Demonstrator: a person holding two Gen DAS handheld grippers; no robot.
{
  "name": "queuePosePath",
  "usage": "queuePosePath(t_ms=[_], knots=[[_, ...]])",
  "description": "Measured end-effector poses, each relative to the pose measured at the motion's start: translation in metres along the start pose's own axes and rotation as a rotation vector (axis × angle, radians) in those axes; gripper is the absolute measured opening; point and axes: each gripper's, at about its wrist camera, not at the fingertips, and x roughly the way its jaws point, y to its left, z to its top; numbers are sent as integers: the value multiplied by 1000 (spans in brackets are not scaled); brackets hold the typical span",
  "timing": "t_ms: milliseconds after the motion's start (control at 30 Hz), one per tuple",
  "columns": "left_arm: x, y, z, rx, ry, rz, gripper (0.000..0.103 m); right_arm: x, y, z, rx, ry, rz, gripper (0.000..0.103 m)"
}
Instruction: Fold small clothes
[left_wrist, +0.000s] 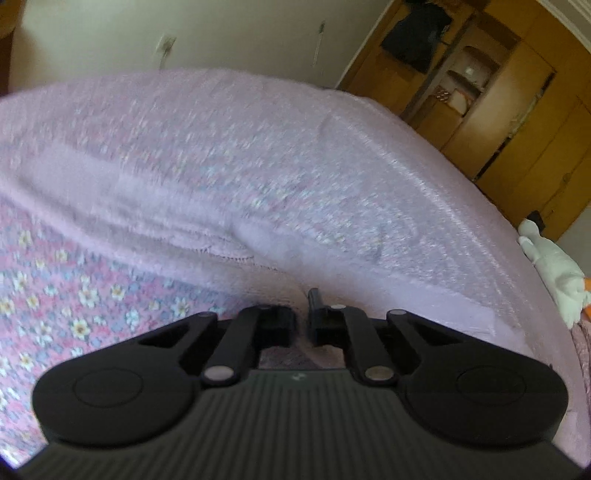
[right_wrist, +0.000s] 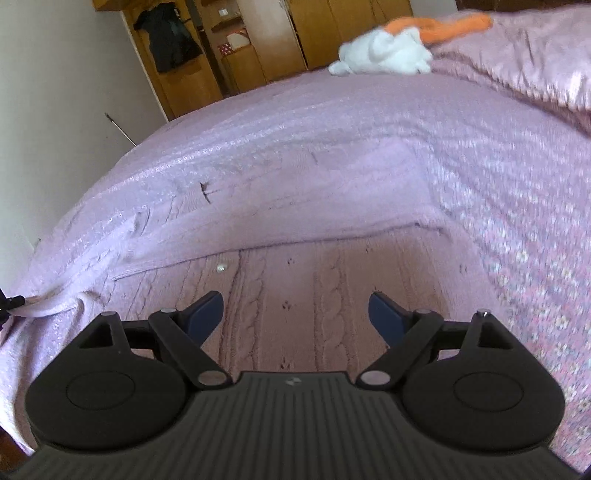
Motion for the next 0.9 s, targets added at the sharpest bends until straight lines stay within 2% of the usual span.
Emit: queuePosePath(t_ms=[267, 400, 533, 667, 800, 900], knots=[[-35, -58, 5, 126, -88, -80, 8, 1, -15, 1, 15, 2, 11, 90], [-44, -93, 4, 133, -108, -153, 8, -4, -18, 1, 29, -22, 26, 90], [-46, -131, 2, 144, -110, -224, 8, -7, -28, -1, 64, -23, 62, 90], [-53, -175, -10, 179, -103, -304, 8, -9, -39, -3, 99, -29, 56, 90], [-47, -221, -37, 234, -65, -370, 8, -11, -48, -6, 112, -29, 41, 90], [-35, -246, -62, 270, -15, -390, 8, -13, -54, -9, 119, -33, 36, 90]])
